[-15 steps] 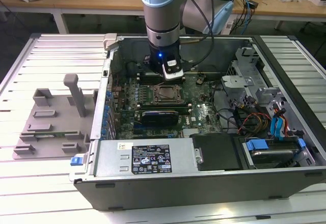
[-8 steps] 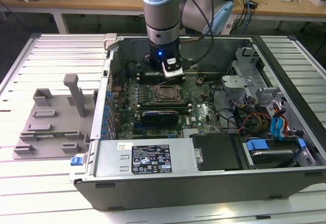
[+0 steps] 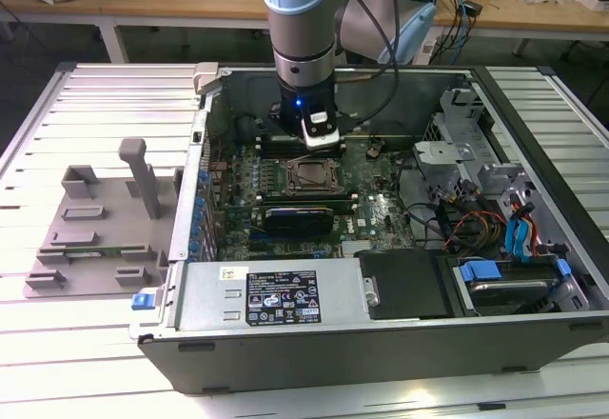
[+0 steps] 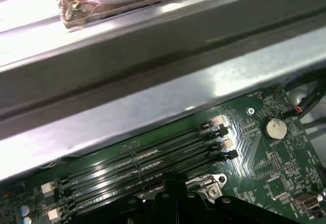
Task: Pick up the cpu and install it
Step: 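Install the first cpu locking lever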
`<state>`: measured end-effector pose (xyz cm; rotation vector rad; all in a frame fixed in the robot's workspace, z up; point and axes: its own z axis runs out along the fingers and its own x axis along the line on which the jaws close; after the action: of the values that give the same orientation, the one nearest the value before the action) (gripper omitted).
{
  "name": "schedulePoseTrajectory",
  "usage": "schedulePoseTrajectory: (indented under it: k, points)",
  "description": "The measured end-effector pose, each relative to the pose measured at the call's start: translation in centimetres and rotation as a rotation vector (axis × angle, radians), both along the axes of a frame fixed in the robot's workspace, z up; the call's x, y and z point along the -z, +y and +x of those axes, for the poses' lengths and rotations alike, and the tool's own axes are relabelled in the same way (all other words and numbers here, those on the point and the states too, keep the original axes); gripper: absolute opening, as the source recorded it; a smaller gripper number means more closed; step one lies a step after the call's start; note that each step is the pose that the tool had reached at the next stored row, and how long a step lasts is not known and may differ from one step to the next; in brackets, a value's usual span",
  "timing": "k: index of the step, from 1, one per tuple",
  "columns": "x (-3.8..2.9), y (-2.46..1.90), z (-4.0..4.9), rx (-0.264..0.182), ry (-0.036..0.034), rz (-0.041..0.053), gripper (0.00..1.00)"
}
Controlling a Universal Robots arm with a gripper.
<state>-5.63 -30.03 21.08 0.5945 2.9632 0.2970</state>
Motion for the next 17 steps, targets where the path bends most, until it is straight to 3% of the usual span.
schedulePoseTrajectory:
  k: [9, 17]
  points:
    - [0.19, 0.27, 0.00, 0.068, 0.0001, -0.0021, 0.11]
    - [0.19, 0.61, -0.01, 0.081, 0.0001, -0.0025, 0.11]
